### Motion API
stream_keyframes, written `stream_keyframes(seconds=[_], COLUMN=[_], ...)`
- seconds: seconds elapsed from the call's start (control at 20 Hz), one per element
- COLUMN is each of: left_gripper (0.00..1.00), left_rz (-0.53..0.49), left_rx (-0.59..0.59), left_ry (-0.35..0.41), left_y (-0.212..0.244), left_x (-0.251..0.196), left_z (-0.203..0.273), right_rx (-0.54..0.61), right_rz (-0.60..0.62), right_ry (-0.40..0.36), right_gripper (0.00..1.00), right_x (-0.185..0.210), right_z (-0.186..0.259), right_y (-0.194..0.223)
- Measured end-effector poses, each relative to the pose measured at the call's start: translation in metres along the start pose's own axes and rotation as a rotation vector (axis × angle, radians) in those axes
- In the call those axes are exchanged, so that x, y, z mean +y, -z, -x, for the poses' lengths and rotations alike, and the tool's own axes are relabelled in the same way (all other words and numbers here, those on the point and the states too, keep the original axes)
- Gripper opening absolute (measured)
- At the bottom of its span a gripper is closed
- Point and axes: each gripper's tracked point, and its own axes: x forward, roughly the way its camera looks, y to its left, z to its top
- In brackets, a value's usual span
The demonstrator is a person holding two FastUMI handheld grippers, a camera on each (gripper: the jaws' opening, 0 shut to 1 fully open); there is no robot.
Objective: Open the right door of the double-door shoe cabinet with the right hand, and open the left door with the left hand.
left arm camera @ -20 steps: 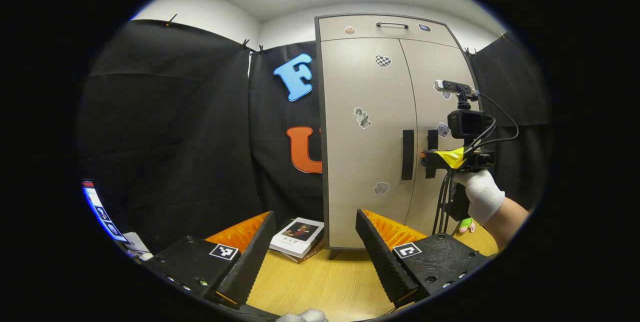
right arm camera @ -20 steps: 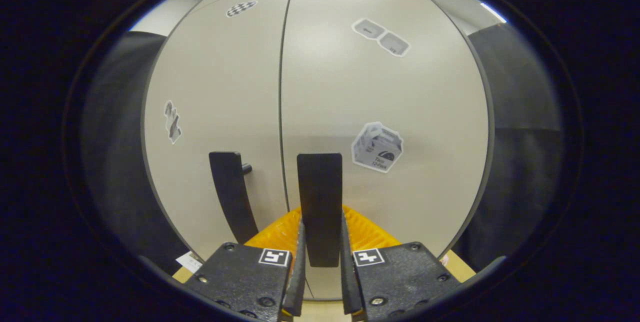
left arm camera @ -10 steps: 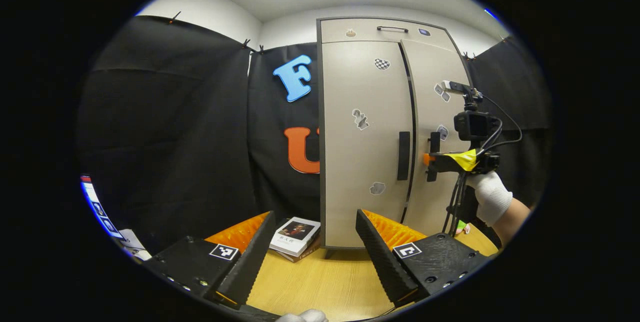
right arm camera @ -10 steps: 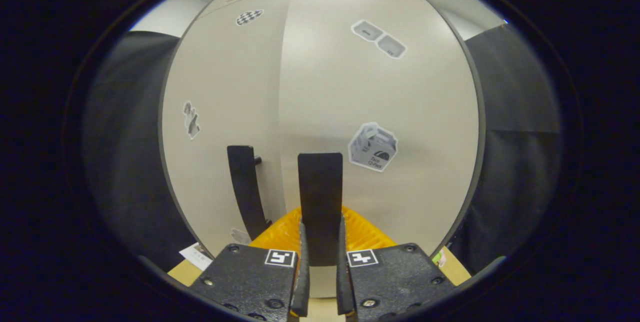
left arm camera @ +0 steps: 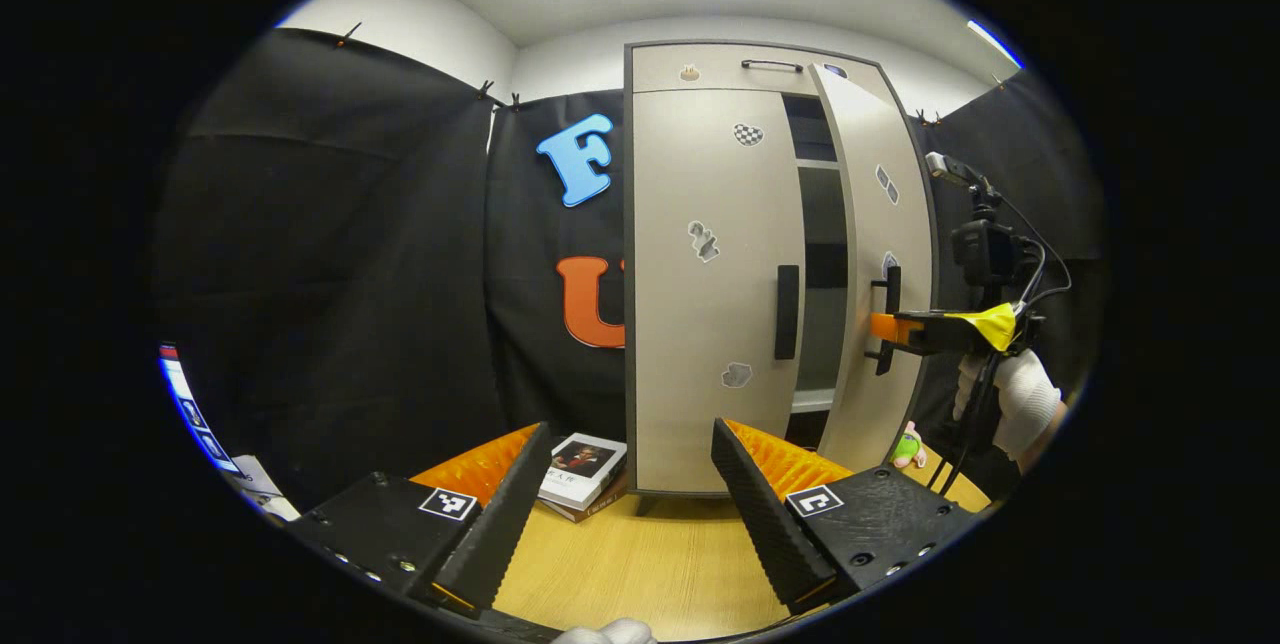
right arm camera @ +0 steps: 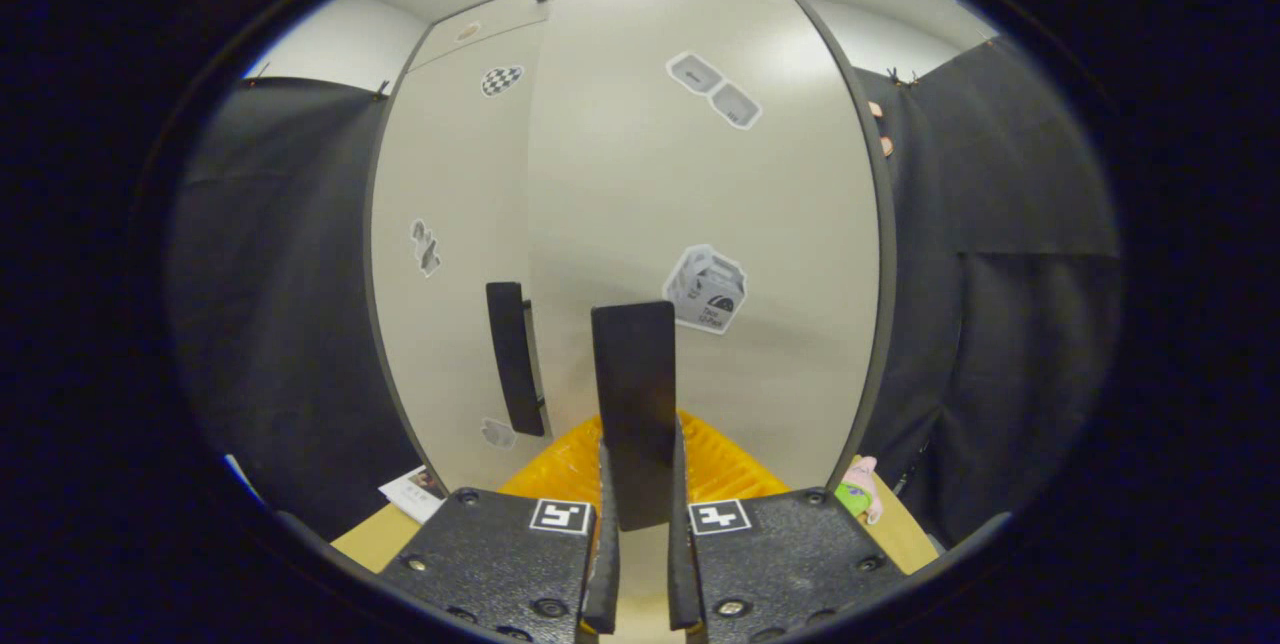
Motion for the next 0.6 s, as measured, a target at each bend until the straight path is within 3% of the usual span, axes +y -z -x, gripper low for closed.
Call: stream_keyframes(seconds=[0.45,0.5,0.6], left_gripper=[0.96,1.0,0.96], left_rz=[-0.019,-0.024,-0.027], left_rx=[-0.011,-0.014,-0.027], left_ry=[0.069,0.076,0.096], left_y=[-0.006,-0.009,-0.014], left_x=[-0.05,-0.057,-0.072], left_z=[0.008,0.009,0.011], right_rx=[-0.007,-0.006,-0.003], right_rz=[-0.006,-0.013,-0.017], right_ry=[0.01,0.013,0.025], right_gripper=[0.2,0.2,0.21], right_x=[-0.048,-0.055,-0.071], right_z=[0.061,0.066,0.078], right_y=[0.002,0.002,0.002])
